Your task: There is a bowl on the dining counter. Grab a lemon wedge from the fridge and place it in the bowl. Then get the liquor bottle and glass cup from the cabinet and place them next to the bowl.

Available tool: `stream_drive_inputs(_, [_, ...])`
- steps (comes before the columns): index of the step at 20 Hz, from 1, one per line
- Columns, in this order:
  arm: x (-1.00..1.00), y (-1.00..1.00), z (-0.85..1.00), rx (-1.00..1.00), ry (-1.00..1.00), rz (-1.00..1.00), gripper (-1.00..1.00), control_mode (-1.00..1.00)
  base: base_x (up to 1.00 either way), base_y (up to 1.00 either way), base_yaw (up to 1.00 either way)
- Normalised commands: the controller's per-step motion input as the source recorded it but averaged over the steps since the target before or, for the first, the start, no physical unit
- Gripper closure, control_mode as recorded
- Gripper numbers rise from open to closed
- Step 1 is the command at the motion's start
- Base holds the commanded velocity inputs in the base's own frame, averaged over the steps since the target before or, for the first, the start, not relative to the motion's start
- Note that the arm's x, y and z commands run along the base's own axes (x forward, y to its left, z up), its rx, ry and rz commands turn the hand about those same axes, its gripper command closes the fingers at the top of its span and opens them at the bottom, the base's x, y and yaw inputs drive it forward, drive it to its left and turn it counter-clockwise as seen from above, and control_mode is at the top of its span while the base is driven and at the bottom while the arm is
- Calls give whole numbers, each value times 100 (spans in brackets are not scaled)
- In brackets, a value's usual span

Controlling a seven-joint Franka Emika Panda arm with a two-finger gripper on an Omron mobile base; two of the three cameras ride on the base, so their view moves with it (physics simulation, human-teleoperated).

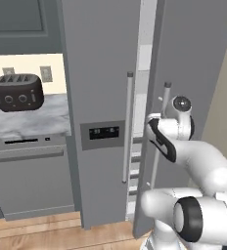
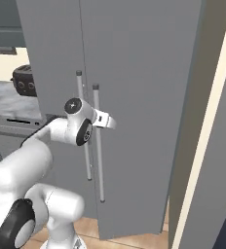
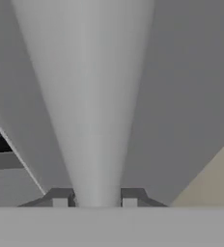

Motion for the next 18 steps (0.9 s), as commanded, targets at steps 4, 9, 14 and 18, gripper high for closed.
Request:
stream_drive_inputs(4, [-92, -67, 1, 0, 20, -12, 100, -100, 0, 0, 0])
stream_drive_inputs(9, [-70, -74, 2, 0, 15, -6, 100, -100, 0, 0, 0])
stream_drive_inputs(14, [-46, -55, 1, -2, 17, -5, -100, -100, 0, 0, 0])
stream_drive_inputs(18, [-65, -17, 0, -4, 2, -3, -100, -100, 0, 0, 0])
